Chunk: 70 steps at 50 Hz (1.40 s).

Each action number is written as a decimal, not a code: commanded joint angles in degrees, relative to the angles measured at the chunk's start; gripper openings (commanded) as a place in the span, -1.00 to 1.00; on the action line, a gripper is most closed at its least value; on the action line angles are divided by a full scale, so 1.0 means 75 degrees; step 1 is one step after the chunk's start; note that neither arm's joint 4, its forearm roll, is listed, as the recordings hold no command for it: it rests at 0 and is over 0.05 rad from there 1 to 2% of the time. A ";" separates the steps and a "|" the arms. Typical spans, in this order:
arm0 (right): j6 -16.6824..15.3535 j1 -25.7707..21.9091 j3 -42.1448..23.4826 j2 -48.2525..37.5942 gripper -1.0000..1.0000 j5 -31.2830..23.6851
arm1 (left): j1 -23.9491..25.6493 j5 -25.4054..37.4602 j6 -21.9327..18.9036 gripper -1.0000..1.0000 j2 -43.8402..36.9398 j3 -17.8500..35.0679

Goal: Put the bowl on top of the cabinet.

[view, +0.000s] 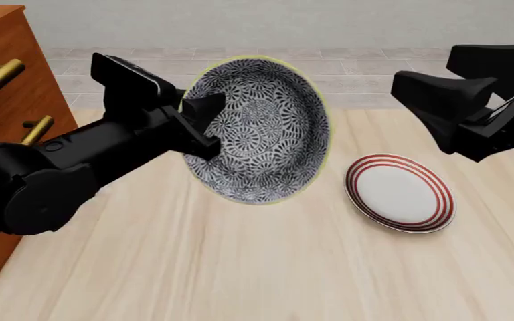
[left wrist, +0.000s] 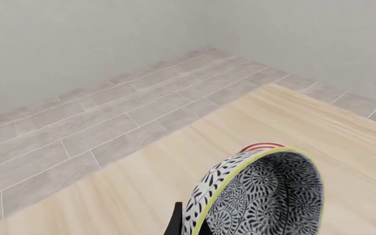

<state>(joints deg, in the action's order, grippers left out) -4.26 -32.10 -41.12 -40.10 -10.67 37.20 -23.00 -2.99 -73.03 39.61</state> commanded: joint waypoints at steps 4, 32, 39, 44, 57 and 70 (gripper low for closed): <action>-0.0034 -0.0020 0.0034 -0.0003 1.00 0.0018 | -0.0254 0.0374 -0.0269 -1.00 0.0914 -0.0242; -0.0036 -0.0014 0.0026 0.0039 1.00 -0.0009 | -0.0410 0.0486 -0.0356 -1.00 0.1144 -0.0352; -0.0022 -0.0045 0.0023 0.0045 1.00 -0.0028 | -0.0655 0.0989 -0.0404 -1.00 0.1159 -0.0063; -0.0015 -0.0065 0.0021 0.0062 1.00 -0.0043 | -0.0779 0.1548 -0.0444 -1.00 0.1232 0.0265; 0.0022 -0.0149 0.0046 0.0028 1.00 -0.0020 | -0.1546 0.3649 0.0130 -1.00 0.1644 0.1620; 0.0058 -0.0216 0.0116 -0.0095 1.00 0.0085 | -0.2336 0.4965 0.0562 -1.00 0.1850 0.2736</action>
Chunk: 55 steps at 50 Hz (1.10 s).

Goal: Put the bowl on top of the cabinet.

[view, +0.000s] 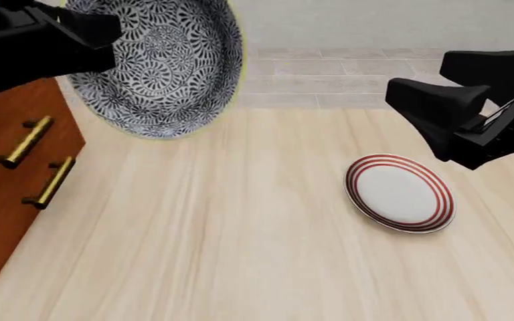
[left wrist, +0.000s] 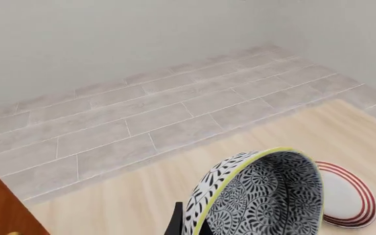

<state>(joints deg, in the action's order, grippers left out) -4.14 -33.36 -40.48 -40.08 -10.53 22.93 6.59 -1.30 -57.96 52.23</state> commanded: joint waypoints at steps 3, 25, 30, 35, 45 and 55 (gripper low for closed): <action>0.0055 -0.0071 0.0059 -0.0134 1.00 0.0102 | -0.0525 0.1300 0.0827 -1.00 -0.0097 0.1293; 0.0123 -0.0165 0.0152 -0.0278 1.00 0.0226 | -0.1619 0.1207 0.4488 -1.00 0.0251 0.1193; 0.0131 -0.0172 0.0177 -0.0291 1.00 0.0253 | -0.2020 0.1538 0.4435 -1.00 0.0258 0.1528; 0.0131 -0.0183 0.0185 -0.0322 1.00 0.0275 | -0.2766 0.1775 0.4299 -1.00 0.0383 0.1888; 0.0139 -0.0191 0.0202 -0.0321 1.00 0.0279 | -0.4207 0.1750 0.4485 -1.00 0.0668 0.1913; 0.0148 -0.0189 0.0181 -0.0297 1.00 0.0255 | -0.4951 0.1715 0.4929 -1.00 0.0642 0.1865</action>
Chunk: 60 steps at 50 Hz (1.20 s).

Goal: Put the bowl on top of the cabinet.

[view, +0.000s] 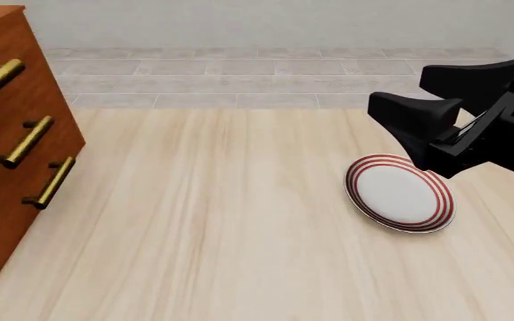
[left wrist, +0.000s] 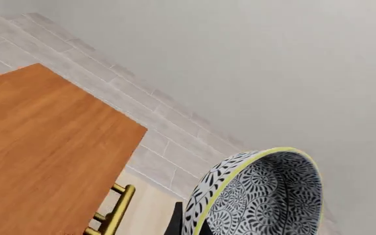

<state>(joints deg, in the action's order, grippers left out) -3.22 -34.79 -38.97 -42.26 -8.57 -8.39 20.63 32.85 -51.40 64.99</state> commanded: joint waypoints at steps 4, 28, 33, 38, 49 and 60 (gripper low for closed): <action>0.0031 0.0000 -0.0023 0.0012 1.00 -0.0017 | -0.1022 -0.0196 0.0512 -1.00 -0.0225 0.0123; 0.0037 -0.0015 0.0026 -0.0088 1.00 0.0072 | -0.2327 -0.1549 0.1864 -1.00 -0.0156 -0.1347; 0.0042 -0.0012 0.0032 -0.0097 1.00 0.0082 | -0.2608 -0.1853 0.2011 -1.00 -0.0297 -0.1531; 0.0039 -0.0025 0.0048 -0.0113 1.00 0.0098 | -0.2748 -0.2069 0.2069 -1.00 -0.0612 -0.1556; 0.0061 -0.0018 0.0058 -0.0166 1.00 0.0134 | -0.3058 -0.2612 0.1969 -1.00 -0.1602 -0.1503; 0.0062 0.0015 0.0062 -0.0219 1.00 0.0173 | -0.3125 -0.2717 0.1996 -1.00 -0.1839 -0.1457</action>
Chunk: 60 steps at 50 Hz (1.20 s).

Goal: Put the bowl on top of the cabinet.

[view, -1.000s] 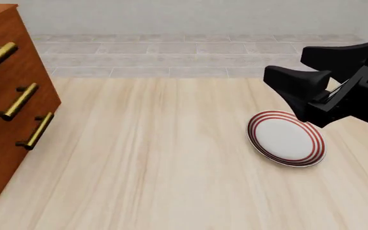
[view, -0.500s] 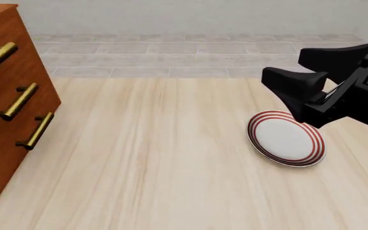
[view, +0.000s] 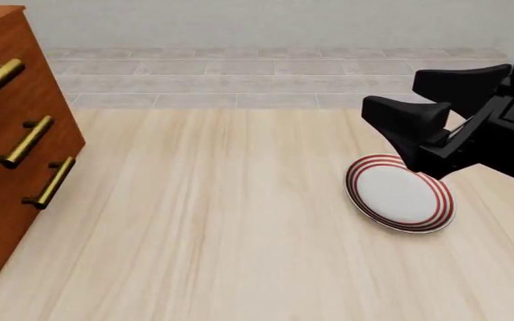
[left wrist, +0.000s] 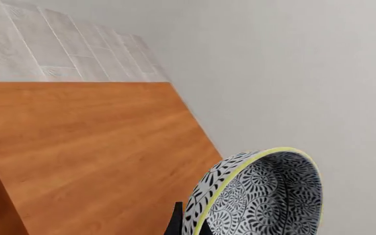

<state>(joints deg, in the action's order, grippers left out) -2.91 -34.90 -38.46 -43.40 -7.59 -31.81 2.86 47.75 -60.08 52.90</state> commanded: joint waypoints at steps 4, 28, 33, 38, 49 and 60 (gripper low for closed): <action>0.0020 0.0017 0.0011 -0.0085 1.00 0.0061 | -0.0008 -0.0393 0.0032 -1.00 -0.0715 0.0125; 0.0020 0.0005 0.0004 -0.0073 1.00 0.0038 | 0.0043 -0.0729 0.0381 1.00 -0.0616 -0.0230; 0.0018 0.0000 -0.0002 -0.0050 1.00 0.0015 | 0.0007 -0.0714 0.0379 1.00 -0.0551 -0.0231; 0.0010 -0.0010 -0.0003 -0.0028 1.00 -0.0005 | 0.0008 -0.0692 0.0392 1.00 -0.0434 -0.0258; -0.0005 -0.0024 -0.0002 0.0003 1.00 -0.0033 | 0.0001 -0.0405 0.0113 1.00 0.0104 -0.0047; -0.0027 -0.0042 -0.0025 0.0039 1.00 -0.0077 | 0.0466 0.0180 -0.0080 1.00 0.1116 0.0203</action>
<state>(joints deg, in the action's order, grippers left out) -3.08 -35.14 -38.47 -43.19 -7.96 -31.66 1.63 48.67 -54.29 52.04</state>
